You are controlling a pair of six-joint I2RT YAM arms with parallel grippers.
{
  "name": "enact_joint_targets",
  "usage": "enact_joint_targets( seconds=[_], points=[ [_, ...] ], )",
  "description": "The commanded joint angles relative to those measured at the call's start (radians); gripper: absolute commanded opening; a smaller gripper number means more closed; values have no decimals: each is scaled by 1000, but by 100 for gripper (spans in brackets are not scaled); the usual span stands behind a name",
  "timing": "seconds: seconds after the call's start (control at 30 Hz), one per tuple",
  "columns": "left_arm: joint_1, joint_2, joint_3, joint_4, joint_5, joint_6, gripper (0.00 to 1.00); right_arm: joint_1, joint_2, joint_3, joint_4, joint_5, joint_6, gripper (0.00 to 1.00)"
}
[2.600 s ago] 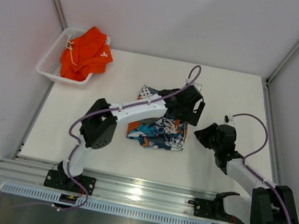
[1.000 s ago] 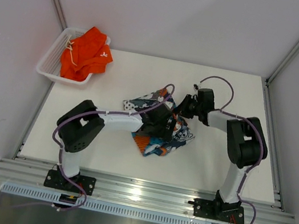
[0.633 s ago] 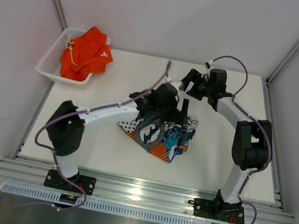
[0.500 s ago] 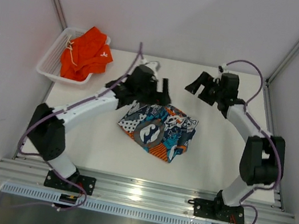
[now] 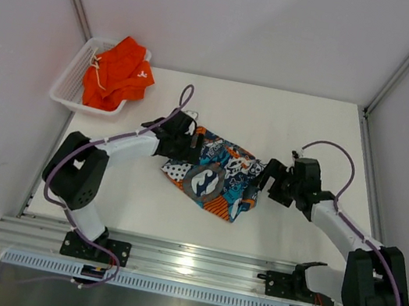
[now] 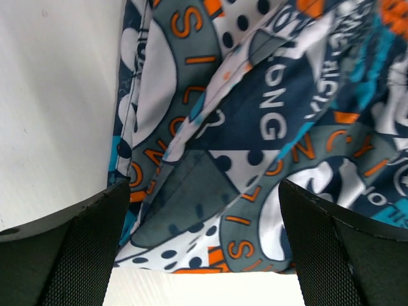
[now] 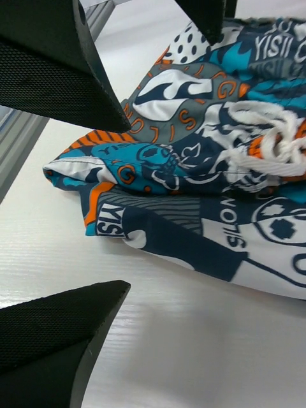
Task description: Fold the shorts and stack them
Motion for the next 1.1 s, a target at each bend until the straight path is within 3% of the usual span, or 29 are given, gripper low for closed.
enact_joint_targets(
  seconds=[0.0,0.13,0.53,0.6,0.63,0.67,0.87,0.97,1.07],
  points=[
    [15,3,-20,92,2,45,99,26,-22,-31,50,26,32,100],
    [30,23,-31,83,-70,58,99,46,5,-76,119,16,50,99],
    [137,35,-83,158,51,12,99,239,255,87,119,181,36,100],
    [148,55,-86,179,98,9,97,261,289,120,93,218,29,95],
    [150,61,-83,193,111,9,95,279,295,131,85,250,16,91],
    [150,69,-83,199,120,9,90,285,305,142,62,270,10,77],
    [144,119,-100,265,215,-25,64,295,343,229,-37,419,-47,26],
    [112,127,-114,305,203,-63,53,258,357,268,-57,450,-63,10],
    [55,132,-105,340,157,-105,42,191,384,308,-65,448,-77,0]
  ],
)
